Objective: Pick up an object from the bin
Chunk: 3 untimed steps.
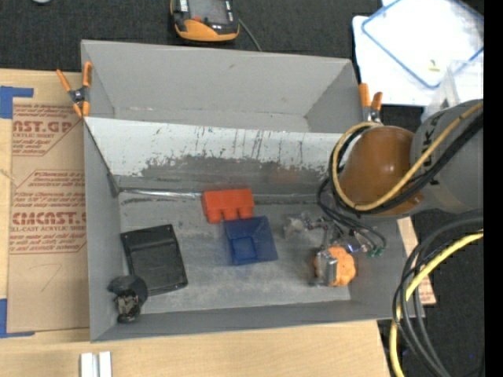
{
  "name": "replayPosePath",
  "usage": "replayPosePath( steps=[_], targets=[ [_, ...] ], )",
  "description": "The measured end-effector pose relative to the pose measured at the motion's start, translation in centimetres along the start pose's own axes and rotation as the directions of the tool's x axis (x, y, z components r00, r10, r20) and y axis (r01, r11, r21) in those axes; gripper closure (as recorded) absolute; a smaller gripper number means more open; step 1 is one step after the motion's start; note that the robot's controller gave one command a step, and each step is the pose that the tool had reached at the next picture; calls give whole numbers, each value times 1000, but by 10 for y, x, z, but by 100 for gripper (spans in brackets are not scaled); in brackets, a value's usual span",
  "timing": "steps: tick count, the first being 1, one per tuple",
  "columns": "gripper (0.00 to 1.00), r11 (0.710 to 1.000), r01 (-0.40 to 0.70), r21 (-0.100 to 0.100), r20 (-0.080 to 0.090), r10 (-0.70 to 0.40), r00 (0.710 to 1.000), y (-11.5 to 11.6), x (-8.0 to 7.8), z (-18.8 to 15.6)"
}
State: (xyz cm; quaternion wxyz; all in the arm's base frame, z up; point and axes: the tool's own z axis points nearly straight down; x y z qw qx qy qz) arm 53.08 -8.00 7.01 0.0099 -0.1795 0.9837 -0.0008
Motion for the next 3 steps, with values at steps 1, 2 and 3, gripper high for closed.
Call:
replayPosePath(
  steps=[1, 2, 3],
  targets=[
    [0, 950, 313, -2, -3, -314, 950, 11, 8, -35],
    [0, 1000, -20, -1, -1, 20, 1000, 2, 21, -65],
    [0, 906, 423, -2, 0, -423, 906, -32, 39, -40]
  ],
)
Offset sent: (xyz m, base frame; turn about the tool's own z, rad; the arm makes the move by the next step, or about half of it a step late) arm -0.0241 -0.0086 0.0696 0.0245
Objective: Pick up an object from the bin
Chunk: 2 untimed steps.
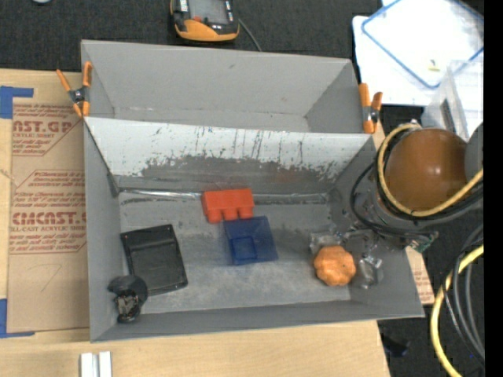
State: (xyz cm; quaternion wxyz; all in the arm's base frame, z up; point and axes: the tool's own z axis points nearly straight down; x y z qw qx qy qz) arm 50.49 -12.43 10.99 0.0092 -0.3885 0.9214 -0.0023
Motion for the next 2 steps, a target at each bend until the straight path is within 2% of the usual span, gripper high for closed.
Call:
replayPosePath(
  steps=[1, 2],
  targets=[
    [0, 990, 143, -1, -1, -143, 990, -7, 1, 4],
    [100, 972, 234, -6, 7, -234, 972, 12, 18, 40]
  ],
)
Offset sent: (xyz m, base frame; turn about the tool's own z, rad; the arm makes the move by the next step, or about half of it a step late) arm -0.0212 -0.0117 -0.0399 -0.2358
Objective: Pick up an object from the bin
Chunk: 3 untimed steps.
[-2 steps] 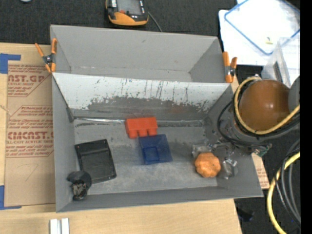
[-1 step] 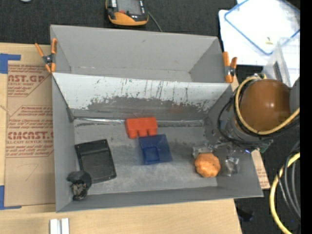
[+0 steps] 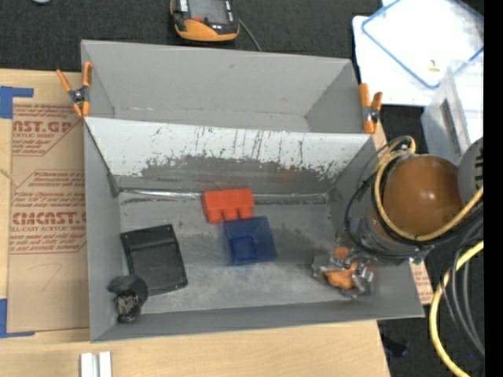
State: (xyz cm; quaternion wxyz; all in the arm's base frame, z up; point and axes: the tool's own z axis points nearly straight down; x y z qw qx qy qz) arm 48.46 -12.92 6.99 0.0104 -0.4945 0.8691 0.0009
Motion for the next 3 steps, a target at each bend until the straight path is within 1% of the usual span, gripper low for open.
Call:
replayPosePath(
  steps=[1, 2, 3],
  targets=[
    [100, 1000, 0, 0, 0, 0, 1000, 0, 0, 0],
    [100, 1000, 3, -3, 2, -3, 1000, -12, 7, -119],
    [100, 1000, 9, 2, 1, -9, 1000, -9, -1, -139]
  ],
)
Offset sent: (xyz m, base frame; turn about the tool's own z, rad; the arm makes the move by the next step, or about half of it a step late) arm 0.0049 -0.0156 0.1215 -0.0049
